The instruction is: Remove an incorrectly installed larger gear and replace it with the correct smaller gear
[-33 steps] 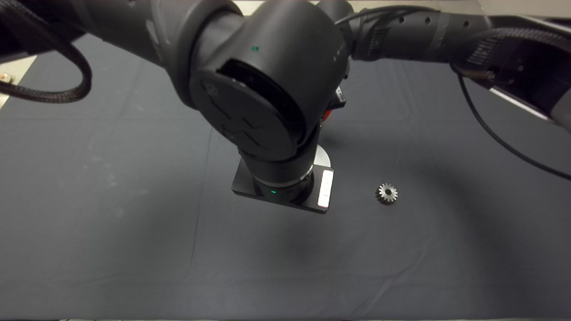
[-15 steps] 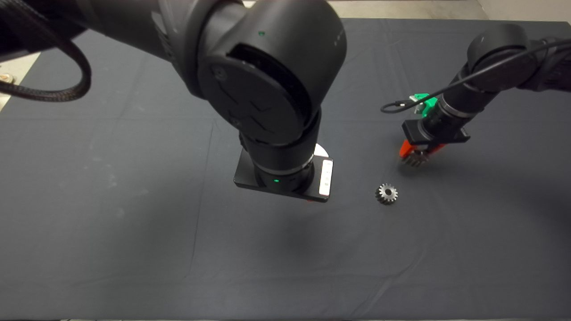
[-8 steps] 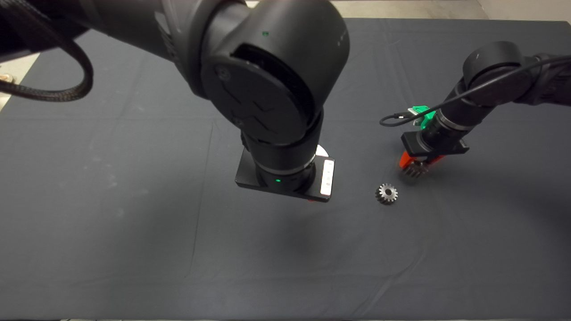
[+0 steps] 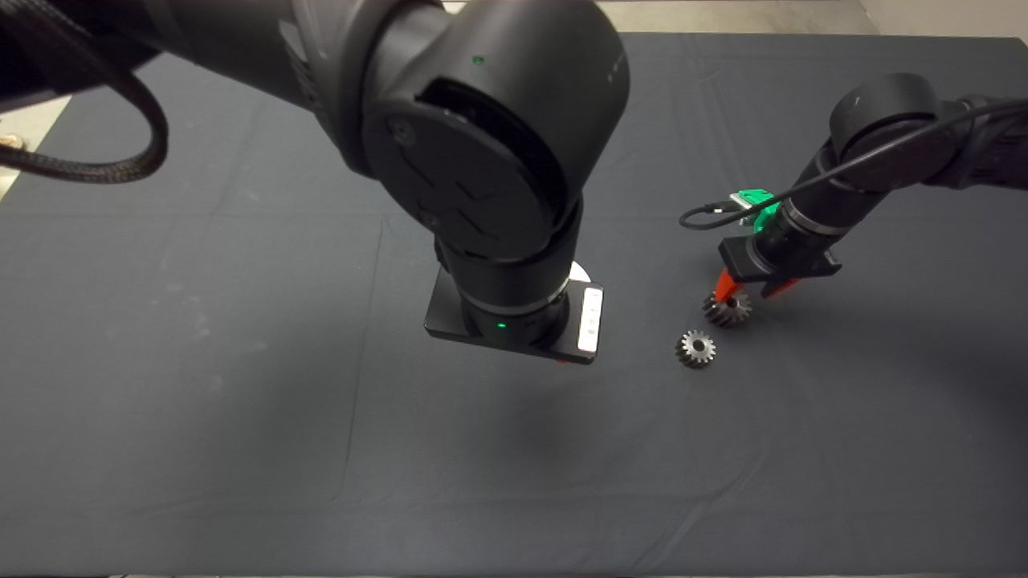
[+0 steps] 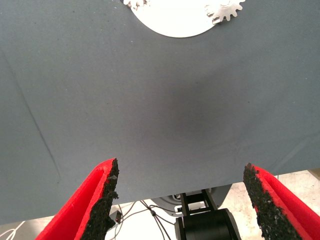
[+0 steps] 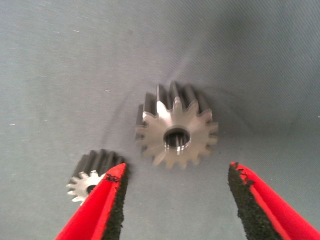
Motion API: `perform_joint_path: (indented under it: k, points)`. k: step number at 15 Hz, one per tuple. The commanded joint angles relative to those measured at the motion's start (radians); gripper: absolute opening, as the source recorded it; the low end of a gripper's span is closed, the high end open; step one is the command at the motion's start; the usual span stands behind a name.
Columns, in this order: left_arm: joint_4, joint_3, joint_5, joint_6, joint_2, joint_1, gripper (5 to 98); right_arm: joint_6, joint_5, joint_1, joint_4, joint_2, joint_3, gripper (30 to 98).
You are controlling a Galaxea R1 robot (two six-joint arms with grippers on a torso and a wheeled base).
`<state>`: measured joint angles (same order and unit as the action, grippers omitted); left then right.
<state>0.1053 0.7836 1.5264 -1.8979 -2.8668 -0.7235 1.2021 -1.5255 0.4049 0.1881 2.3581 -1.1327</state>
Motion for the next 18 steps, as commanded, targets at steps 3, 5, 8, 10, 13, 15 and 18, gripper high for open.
perform_joint_path:
  k: [3,5,8,10,13,15,18]
  points:
    - [0.008,-0.002,0.061,-0.003,0.004,-0.022,63.5,0.026,-0.07,0.028,0.017,0.001,0.089,59.3]
    - [0.011,-0.003,0.061,-0.001,0.004,-0.022,63.5,0.112,-0.07,0.028,0.017,0.033,0.148,59.3]
    - [0.013,-0.002,0.061,-0.002,0.004,-0.022,63.5,0.187,-0.07,0.031,0.012,0.074,0.213,62.5]
    - [0.013,-0.002,0.061,-0.003,0.002,-0.022,63.5,0.225,-0.069,0.049,-0.01,0.096,0.242,64.4]
    - [0.014,-0.002,0.061,-0.003,0.0,-0.021,63.5,0.224,-0.07,0.048,-0.008,0.088,0.233,64.4]
    - [0.014,-0.003,0.061,-0.004,-0.004,-0.022,63.5,0.215,-0.07,0.046,-0.007,0.085,0.215,64.4]
    - [0.014,-0.005,0.061,-0.004,-0.003,-0.021,63.5,0.209,-0.068,0.028,-0.001,0.097,0.155,64.4]
